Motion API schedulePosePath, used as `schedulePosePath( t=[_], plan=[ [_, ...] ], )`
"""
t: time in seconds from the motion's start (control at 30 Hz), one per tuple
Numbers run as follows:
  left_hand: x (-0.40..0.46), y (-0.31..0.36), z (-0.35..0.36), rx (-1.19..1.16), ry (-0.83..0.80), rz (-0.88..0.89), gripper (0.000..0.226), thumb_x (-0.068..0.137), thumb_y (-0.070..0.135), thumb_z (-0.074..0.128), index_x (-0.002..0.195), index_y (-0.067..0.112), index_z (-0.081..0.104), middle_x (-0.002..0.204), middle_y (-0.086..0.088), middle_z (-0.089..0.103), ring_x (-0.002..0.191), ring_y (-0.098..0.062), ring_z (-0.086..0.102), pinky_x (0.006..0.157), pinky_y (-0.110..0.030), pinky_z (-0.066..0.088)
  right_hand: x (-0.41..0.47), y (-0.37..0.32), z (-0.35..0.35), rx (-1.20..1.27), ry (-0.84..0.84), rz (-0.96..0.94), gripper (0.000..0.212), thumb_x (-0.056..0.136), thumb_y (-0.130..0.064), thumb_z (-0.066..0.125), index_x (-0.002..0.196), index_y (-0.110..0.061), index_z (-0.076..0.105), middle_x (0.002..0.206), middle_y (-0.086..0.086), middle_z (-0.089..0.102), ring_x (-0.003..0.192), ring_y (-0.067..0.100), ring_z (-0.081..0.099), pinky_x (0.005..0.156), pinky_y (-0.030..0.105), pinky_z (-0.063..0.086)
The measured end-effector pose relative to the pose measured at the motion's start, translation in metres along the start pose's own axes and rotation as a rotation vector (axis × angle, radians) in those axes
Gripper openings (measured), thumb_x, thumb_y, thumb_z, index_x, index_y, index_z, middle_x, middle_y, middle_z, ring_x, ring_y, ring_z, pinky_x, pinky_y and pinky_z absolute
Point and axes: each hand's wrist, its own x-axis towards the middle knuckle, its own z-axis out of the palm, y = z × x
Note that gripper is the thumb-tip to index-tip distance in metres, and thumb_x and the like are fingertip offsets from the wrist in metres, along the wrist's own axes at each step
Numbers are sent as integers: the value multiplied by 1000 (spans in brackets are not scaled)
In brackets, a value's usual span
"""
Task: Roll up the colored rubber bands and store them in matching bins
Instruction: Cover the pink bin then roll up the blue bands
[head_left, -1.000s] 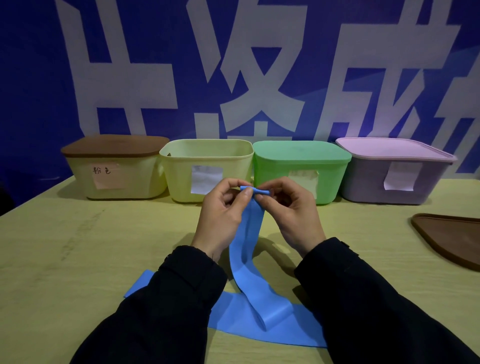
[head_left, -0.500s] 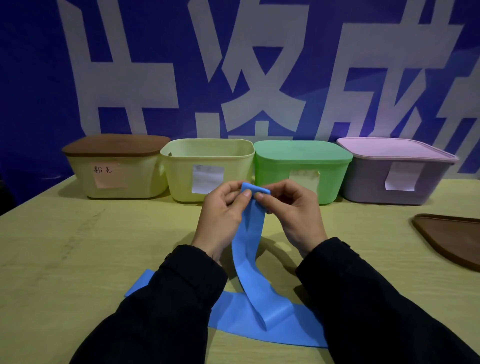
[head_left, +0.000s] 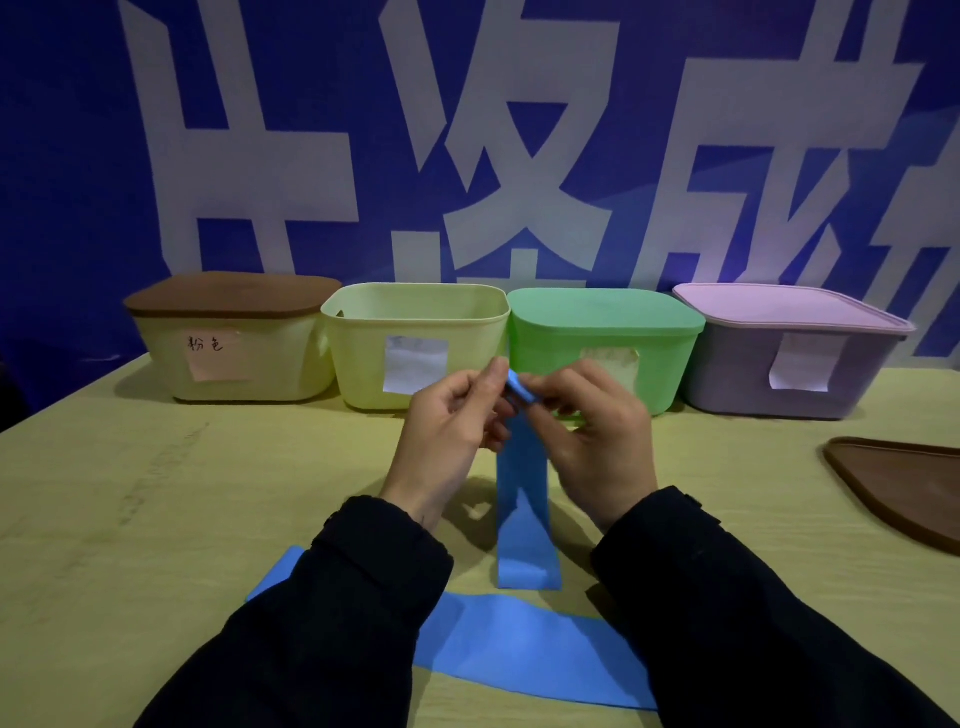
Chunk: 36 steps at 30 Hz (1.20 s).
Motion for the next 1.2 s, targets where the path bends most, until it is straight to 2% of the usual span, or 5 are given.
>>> schedulePosePath(
  t=[0.2,0.33,0.5,0.9,1.2],
  plan=[
    [5,-3,-6,-64,14,-54,19,97,26,66,97,7,69,80,-3,68,78,-13,63,71,-28,53,-2,-6,1,8,-182,-74,15,86,-15,67,100,-10,72,92,1,63,84,23,62,70,42,51],
    [6,-3,-10,113,-93,53,15,102,18,58,98,5,65,88,-10,69,86,-23,70,72,-31,60,5,-10,-4,210,-110,160,8,89,-19,65,89,-13,70,91,-3,66,88,13,63,75,37,52],
    [0,1,-6,123,-209,91,18,104,14,50,108,13,67,96,-5,74,92,-19,73,75,-30,60,8,5,-11,514,-300,444,38,88,-18,62,126,-19,66,127,-5,67,121,6,59,94,21,49],
    [-1,3,-4,152,-17,171,13,86,15,78,95,16,68,89,-1,76,83,-12,70,77,-30,58,11,-5,-13,755,-169,533,15,79,-6,62,83,-15,50,68,-2,50,65,13,45,57,23,37],
    [-2,3,-2,104,37,182,10,91,12,73,101,13,74,91,-4,78,84,-16,74,76,-25,58,10,-12,-16,619,-278,493,16,84,-14,61,95,-13,72,79,1,66,73,11,57,67,20,45]
  ],
)
